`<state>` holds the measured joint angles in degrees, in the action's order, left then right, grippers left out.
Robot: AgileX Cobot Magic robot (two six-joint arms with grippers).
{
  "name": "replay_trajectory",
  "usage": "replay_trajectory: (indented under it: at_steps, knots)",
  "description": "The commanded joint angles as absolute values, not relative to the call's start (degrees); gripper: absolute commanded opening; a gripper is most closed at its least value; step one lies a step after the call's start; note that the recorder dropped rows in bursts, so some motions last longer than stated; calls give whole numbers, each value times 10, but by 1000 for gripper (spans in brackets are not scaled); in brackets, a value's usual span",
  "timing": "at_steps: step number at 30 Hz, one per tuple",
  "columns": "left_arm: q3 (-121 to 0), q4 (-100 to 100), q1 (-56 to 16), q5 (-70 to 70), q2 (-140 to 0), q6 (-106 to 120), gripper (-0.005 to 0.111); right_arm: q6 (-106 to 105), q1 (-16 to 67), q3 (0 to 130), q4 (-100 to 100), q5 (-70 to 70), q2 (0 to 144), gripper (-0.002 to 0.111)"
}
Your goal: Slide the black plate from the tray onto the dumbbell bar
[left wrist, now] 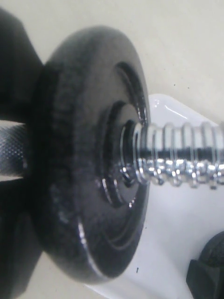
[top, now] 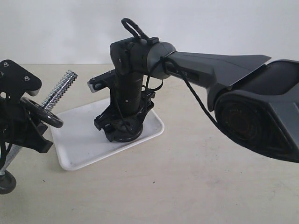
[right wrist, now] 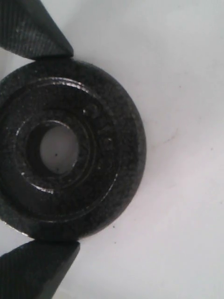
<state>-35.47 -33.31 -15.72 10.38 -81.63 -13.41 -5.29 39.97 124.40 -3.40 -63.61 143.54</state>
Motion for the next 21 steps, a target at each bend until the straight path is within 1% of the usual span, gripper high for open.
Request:
replay_trajectory:
  at_steps: [1, 5, 6, 7, 13, 19, 21]
  knots:
    - [-373, -354, -156, -180, -794, -126, 4, -35, 399, 1239, -40, -630, 1445, 91]
    - [-373, -354, -156, -180, -794, -126, 4, -35, 399, 1239, -39, -635, 1445, 74]
    - [-373, -354, -156, -180, -794, -126, 4, -38, 399, 1239, -39, -635, 1445, 70]
    - [-373, -354, -156, -180, -794, -126, 4, -38, 399, 1239, -39, -635, 1445, 70]
    - [-373, -354, -156, -180, -794, -126, 4, -38, 399, 1239, -40, -640, 1445, 82]
    - [-373, -354, -156, -180, -794, -124, 4, -29, 399, 1239, -40, -640, 1445, 84]
    - [-373, -354, -156, -180, -794, -124, 4, -21, 399, 1239, -40, -638, 1445, 90]
